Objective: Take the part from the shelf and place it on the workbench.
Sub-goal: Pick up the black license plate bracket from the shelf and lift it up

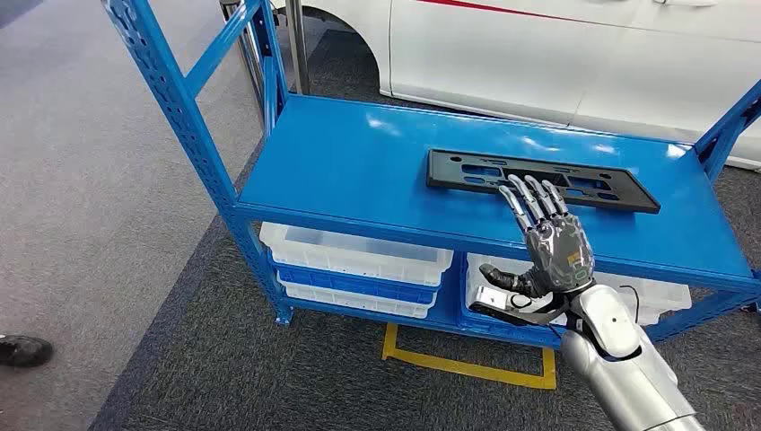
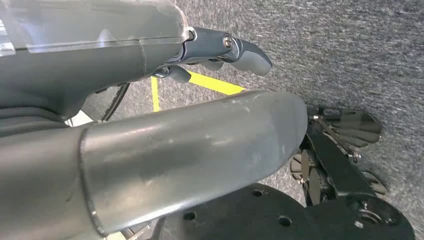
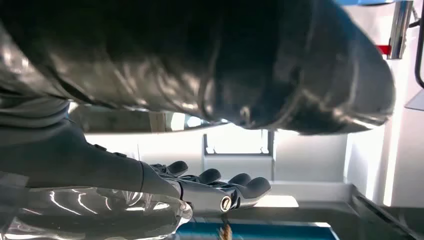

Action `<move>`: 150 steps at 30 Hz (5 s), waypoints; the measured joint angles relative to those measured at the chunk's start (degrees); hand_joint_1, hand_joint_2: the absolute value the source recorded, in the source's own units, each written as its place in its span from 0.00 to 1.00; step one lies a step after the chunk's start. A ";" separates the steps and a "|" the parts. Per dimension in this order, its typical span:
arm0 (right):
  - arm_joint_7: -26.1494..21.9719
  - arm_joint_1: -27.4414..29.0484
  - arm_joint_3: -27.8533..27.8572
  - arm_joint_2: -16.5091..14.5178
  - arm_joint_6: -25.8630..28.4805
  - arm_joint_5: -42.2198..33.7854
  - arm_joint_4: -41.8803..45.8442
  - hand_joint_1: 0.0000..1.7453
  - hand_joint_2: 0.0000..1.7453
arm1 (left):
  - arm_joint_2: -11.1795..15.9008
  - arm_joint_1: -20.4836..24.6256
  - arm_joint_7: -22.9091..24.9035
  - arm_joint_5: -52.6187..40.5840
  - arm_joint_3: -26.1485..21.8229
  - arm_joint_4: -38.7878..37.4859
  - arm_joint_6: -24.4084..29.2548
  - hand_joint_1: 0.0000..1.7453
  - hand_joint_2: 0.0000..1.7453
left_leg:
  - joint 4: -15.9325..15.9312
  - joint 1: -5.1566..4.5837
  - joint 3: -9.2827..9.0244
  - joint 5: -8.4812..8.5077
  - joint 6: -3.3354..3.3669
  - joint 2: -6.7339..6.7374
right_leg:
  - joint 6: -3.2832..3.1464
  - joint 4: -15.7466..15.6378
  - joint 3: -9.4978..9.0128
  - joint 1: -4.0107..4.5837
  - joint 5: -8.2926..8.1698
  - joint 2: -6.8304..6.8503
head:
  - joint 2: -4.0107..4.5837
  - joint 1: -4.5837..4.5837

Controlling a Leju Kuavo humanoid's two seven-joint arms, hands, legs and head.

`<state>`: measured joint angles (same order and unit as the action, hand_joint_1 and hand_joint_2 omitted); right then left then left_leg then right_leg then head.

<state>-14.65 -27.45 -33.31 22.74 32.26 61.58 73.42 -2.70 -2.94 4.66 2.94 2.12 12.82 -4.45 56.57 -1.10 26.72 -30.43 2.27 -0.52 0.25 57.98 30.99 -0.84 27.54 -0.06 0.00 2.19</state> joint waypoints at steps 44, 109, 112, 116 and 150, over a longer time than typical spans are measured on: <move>6.82 -6.75 -5.18 6.20 -3.32 2.50 -8.46 0.00 0.00 | 0.45 1.45 1.95 -2.93 4.50 -3.09 1.47 0.00 0.00 | 0.04 -0.02 0.03 0.00 0.01 -0.01 | 0.04 -0.07 0.00 -0.02 -0.03 0.01 | 0.00 0.00; 7.74 -2.57 -1.20 6.55 -8.67 2.66 -6.49 0.00 0.00 | 0.48 1.82 0.78 -2.14 4.58 -3.68 1.41 0.00 0.00 | 2.26 -0.26 4.64 1.60 1.12 -0.03 | -2.10 1.30 4.70 2.08 -2.26 0.27 | 0.00 0.20; 7.61 -2.96 -1.47 6.40 -8.68 2.66 -6.59 0.00 0.00 | 0.49 1.82 0.58 -1.96 4.57 -3.68 1.25 0.00 0.00 | 2.26 -0.26 4.62 1.62 1.12 -0.02 | -2.01 1.30 4.69 2.07 -2.33 0.26 | 0.00 0.20; 7.61 -3.59 -1.71 6.09 -8.87 2.66 -6.70 0.00 0.00 | 0.49 1.80 0.52 -1.91 4.57 -3.68 1.20 0.00 0.00 | 2.26 -0.26 4.57 1.67 1.14 -0.01 | -1.97 1.31 4.65 2.07 -2.35 0.26 | 0.00 0.20; 7.28 -6.54 -2.98 -1.51 -8.76 2.06 -19.50 0.00 1.00 | 0.52 1.89 0.26 -3.42 5.93 -3.75 0.63 0.00 0.00 | 2.25 -0.36 4.46 1.71 1.15 -0.02 | -1.96 1.34 4.52 1.95 -2.36 0.24 | 0.00 0.20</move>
<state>-7.37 -34.00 -36.29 21.23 23.50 63.64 53.91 -2.18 -1.05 4.91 -0.48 8.05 9.07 -3.81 58.82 -1.46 31.18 -28.72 3.41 -0.54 -1.71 59.32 35.51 1.10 25.18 0.18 0.00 2.38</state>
